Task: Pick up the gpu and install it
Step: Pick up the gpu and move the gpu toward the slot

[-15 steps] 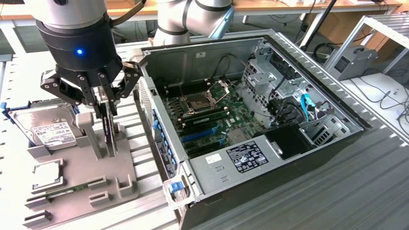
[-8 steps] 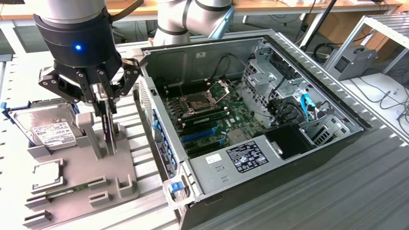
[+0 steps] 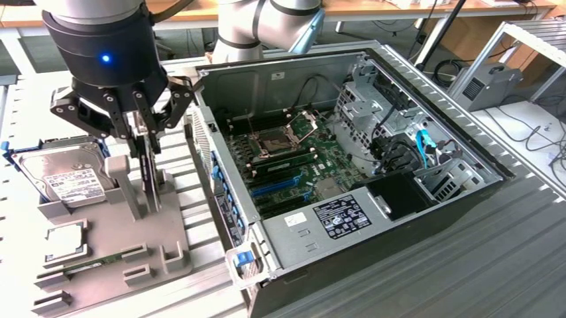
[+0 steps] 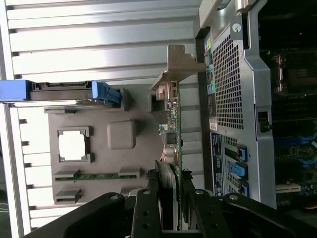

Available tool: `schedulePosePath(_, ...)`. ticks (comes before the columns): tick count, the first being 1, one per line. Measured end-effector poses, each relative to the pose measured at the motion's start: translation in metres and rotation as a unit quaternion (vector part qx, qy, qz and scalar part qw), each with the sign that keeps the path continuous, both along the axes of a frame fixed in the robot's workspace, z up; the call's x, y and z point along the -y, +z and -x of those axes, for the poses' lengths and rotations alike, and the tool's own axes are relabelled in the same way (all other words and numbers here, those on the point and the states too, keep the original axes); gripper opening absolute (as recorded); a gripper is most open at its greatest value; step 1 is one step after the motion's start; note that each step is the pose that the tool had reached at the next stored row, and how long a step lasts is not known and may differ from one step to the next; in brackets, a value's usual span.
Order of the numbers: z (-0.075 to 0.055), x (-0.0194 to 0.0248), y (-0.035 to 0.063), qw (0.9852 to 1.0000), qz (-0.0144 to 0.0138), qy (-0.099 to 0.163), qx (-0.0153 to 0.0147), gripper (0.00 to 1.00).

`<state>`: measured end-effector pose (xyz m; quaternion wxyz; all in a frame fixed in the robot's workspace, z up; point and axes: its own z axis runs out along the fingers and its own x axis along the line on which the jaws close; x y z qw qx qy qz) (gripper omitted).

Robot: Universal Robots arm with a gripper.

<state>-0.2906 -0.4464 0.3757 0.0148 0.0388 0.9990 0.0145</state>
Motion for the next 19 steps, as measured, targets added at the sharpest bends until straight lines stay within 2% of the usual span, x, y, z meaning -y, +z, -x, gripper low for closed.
schedulePosePath(19, 0.000, 0.0000, 0.0126, 1.0000, 0.0000, 0.000, 0.0000, 0.29)
